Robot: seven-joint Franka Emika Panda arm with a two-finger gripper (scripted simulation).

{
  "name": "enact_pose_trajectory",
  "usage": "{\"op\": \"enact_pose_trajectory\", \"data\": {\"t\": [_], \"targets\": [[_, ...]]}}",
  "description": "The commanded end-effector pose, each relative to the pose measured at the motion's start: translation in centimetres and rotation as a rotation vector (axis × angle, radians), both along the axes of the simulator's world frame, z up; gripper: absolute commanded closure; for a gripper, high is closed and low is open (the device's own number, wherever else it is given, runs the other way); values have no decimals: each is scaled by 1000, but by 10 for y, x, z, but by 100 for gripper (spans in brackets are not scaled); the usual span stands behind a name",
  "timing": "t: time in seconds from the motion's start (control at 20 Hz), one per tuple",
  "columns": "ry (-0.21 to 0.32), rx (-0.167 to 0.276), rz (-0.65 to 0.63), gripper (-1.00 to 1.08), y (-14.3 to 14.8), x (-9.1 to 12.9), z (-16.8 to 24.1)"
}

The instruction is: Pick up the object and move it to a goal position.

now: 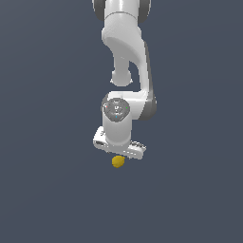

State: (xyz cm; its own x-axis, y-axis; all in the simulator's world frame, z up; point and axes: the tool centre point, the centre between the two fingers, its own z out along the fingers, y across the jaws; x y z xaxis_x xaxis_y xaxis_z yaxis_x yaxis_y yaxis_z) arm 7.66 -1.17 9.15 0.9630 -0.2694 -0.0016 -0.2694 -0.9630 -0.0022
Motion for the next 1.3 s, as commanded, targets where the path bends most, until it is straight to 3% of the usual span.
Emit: {"op": "enact_pose_trajectory", "data": {"t": [0.0,0.5,0.95,1.25], "targets": [[-1,-1,-20,-92,-2,5,-7],[0,-2,-35,-92,-4,8,-16],[-1,-2,-38,-92,-4,7,-58],[-1,-3,-38,-92,-5,9,-63]]}}
